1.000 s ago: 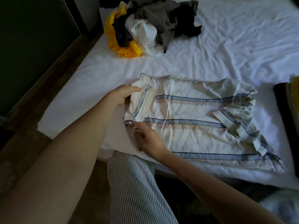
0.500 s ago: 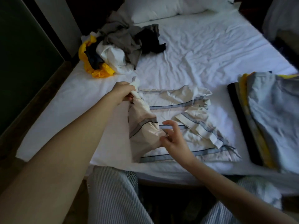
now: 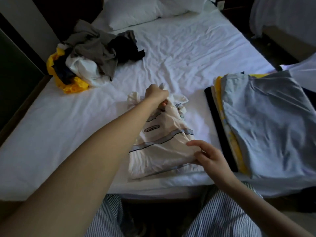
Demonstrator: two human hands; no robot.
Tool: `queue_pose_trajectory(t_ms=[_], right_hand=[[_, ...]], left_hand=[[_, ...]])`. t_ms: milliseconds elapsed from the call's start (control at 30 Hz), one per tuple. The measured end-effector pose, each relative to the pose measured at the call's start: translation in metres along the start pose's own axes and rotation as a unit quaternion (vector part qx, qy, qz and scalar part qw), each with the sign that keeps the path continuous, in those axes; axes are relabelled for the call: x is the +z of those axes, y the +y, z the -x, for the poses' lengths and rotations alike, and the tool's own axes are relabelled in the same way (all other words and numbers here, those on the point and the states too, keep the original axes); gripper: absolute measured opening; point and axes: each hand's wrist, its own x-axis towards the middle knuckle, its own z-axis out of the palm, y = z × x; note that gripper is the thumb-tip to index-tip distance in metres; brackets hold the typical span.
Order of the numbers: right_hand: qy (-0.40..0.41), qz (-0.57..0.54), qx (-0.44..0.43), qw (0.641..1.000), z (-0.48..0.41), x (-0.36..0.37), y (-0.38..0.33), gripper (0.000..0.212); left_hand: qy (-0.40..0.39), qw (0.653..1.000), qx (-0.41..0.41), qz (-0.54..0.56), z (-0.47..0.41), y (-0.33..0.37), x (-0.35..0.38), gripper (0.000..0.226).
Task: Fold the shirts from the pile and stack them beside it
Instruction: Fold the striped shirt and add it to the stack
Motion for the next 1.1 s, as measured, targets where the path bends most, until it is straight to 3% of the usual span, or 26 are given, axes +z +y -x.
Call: queue_pose_trajectory(t_ms=[67, 167, 233, 300, 367, 467, 567, 667, 700, 800, 933, 1100], right_hand=[[0.016, 0.005, 0.018, 1.000, 0.003, -0.014, 0.007, 0.047], [0.036, 0.023, 0.079, 0.996, 0.005, -0.028, 0.025, 0.045], [0.036, 0.017, 0.122, 0.992, 0.005, -0.030, 0.028, 0.032], [0.046, 0.016, 0.117, 0.992, 0.003, -0.028, 0.023, 0.017], [0.063, 0.026, 0.101, 0.992, -0.003, -0.021, 0.013, 0.003], [0.080, 0.038, 0.115, 0.989, -0.023, -0.007, 0.011, 0.029], [0.118, 0.101, 0.104, 0.982, -0.039, 0.001, 0.017, 0.029], [0.132, 0.129, 0.091, 0.979, -0.045, -0.003, 0.025, 0.036], [0.134, 0.112, 0.098, 0.980, -0.045, -0.005, 0.024, 0.035], [0.138, 0.068, 0.125, 0.980, -0.046, -0.009, 0.020, 0.033], [0.146, 0.116, 0.111, 0.976, -0.048, -0.002, 0.013, 0.030], [0.140, 0.189, 0.074, 0.969, -0.052, 0.004, 0.014, 0.039]], left_hand=[[-0.031, 0.999, 0.009, 0.023, 0.005, 0.008, 0.018, 0.026], [-0.256, 0.954, -0.007, 0.154, 0.020, 0.005, 0.042, 0.021], [-0.299, 0.934, 0.005, 0.198, 0.022, -0.005, 0.047, 0.021], [-0.237, 0.949, 0.035, 0.204, 0.017, -0.016, 0.043, 0.016], [-0.123, 0.973, 0.089, 0.175, 0.015, -0.028, 0.033, 0.020], [0.009, 0.977, 0.152, 0.146, 0.033, -0.056, 0.018, 0.022], [0.004, 0.974, 0.222, 0.043, 0.077, -0.108, 0.008, 0.031], [-0.022, 0.902, 0.365, -0.229, 0.098, -0.168, 0.009, 0.057], [-0.037, 0.891, 0.366, -0.268, 0.097, -0.175, 0.008, 0.061], [-0.038, 0.903, 0.348, -0.248, 0.097, -0.169, 0.006, 0.065], [-0.014, 0.918, 0.347, -0.193, 0.118, -0.181, 0.004, 0.068], [-0.041, 0.829, 0.428, -0.357, 0.134, -0.211, 0.004, 0.086]])
